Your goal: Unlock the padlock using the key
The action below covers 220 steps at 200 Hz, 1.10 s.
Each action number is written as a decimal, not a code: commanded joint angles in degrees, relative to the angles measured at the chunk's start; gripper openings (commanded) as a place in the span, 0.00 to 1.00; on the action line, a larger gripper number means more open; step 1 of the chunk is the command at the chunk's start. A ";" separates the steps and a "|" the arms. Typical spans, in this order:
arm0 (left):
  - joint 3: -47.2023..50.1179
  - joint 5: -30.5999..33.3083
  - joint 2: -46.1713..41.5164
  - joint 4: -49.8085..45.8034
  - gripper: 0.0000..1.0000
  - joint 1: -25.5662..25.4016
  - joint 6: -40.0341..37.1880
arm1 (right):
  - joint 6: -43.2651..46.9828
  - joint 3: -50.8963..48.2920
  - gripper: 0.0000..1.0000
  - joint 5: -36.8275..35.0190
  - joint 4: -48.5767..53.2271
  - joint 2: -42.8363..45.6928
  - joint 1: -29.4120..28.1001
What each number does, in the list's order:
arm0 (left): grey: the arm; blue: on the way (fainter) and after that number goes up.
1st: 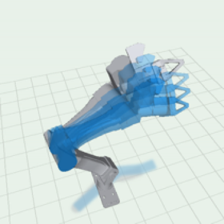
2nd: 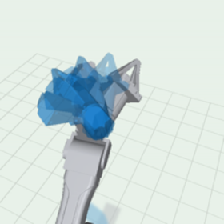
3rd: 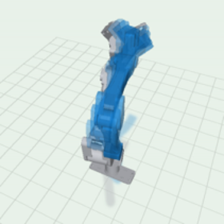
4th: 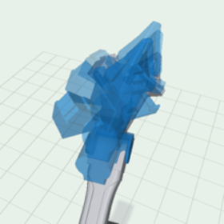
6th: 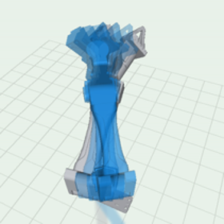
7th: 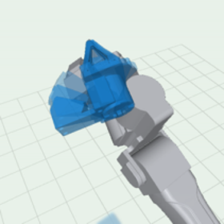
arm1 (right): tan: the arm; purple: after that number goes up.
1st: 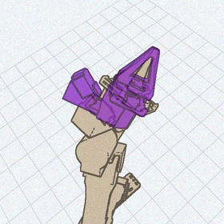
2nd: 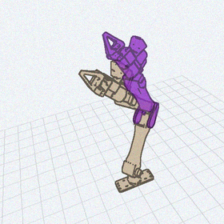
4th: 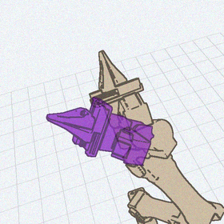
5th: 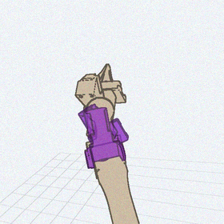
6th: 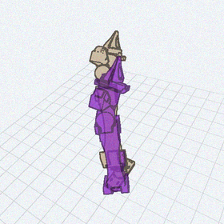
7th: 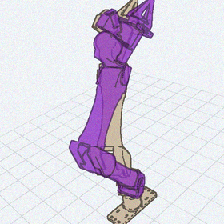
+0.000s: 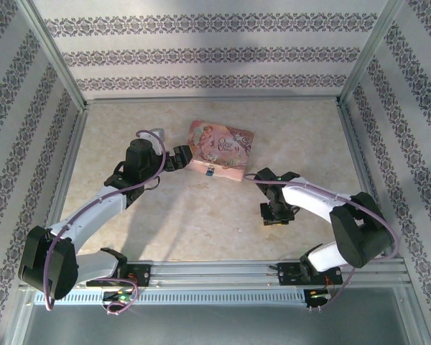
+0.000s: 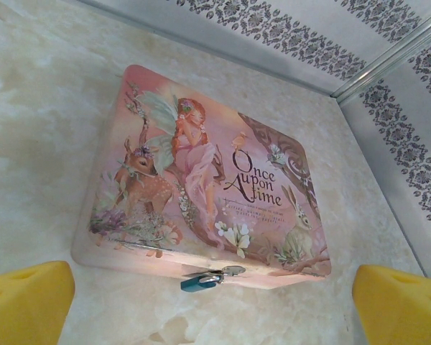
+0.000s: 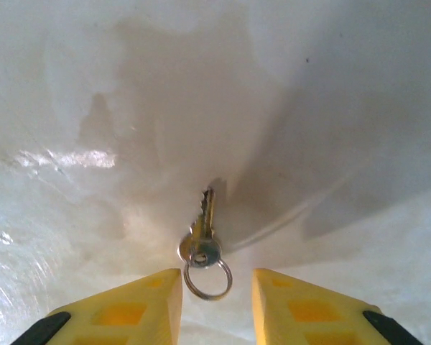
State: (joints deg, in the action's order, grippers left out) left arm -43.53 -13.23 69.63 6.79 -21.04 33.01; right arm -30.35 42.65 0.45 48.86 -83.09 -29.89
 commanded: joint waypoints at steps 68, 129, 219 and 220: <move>-1.36 0.39 -0.69 0.42 0.99 -0.72 -1.55 | -0.24 0.85 0.30 -0.63 0.64 -2.25 0.09; -1.15 0.50 -0.76 0.43 0.99 -0.68 -1.55 | 0.29 0.93 0.25 -0.20 -0.86 -2.69 -0.04; -1.06 0.71 -0.89 0.33 0.99 -0.69 -1.64 | 0.37 1.20 0.22 1.51 0.54 -2.52 -0.69; -1.09 0.73 -0.89 0.29 0.99 -0.68 -1.64 | 0.37 1.20 0.23 1.54 0.58 -2.52 -0.70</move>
State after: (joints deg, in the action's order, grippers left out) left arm -43.53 -13.19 69.60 6.76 -21.04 32.60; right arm -30.06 42.78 1.34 48.64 -85.30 -29.89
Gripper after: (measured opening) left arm 0.993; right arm 0.208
